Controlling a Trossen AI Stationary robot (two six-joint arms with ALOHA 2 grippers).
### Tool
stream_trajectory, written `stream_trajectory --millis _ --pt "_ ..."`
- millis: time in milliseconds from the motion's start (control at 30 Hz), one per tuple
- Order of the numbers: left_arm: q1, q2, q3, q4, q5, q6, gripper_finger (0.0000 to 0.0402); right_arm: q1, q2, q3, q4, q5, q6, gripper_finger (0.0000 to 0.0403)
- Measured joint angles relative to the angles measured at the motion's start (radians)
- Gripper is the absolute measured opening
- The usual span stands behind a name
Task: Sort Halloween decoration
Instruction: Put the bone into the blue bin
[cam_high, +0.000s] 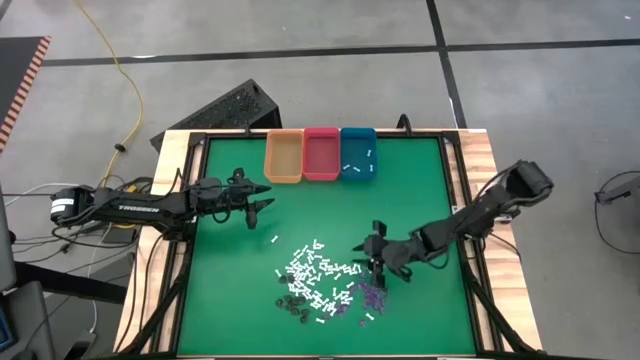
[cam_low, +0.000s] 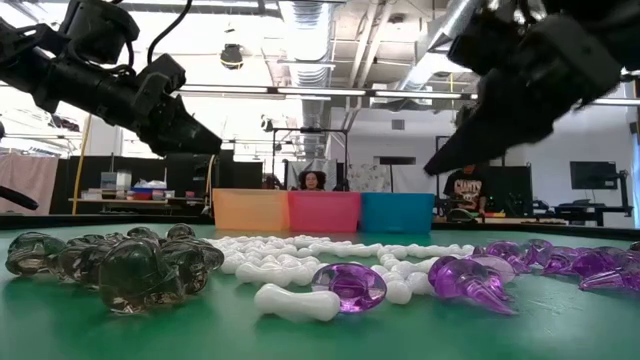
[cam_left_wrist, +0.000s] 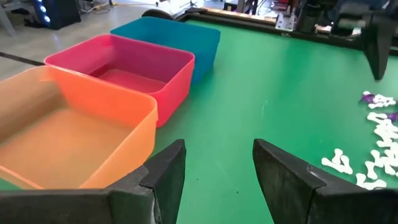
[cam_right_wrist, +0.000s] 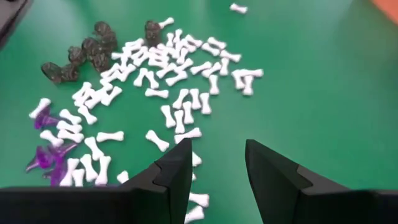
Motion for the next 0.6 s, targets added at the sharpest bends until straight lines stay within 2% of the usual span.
stream_trajectory --millis 67,267,367,600 --pt "0.000 0.000 0.000 -0.001 0.000 0.000 0.0178 0.004 0.063 0.005 0.070 -0.012 -0.007 0.0177" --pt "0.000 0.000 0.000 -0.006 0.000 0.000 0.0178 0.006 0.170 0.054 0.086 -0.019 -0.033 0.0177" --pt "0.000 0.000 0.000 -0.006 -0.001 0.000 0.0178 0.006 0.208 0.063 0.083 -0.050 -0.035 0.0177" --pt "0.000 0.000 0.000 -0.006 -0.002 0.003 0.0178 0.001 0.254 0.068 0.069 -0.048 -0.036 0.0176"
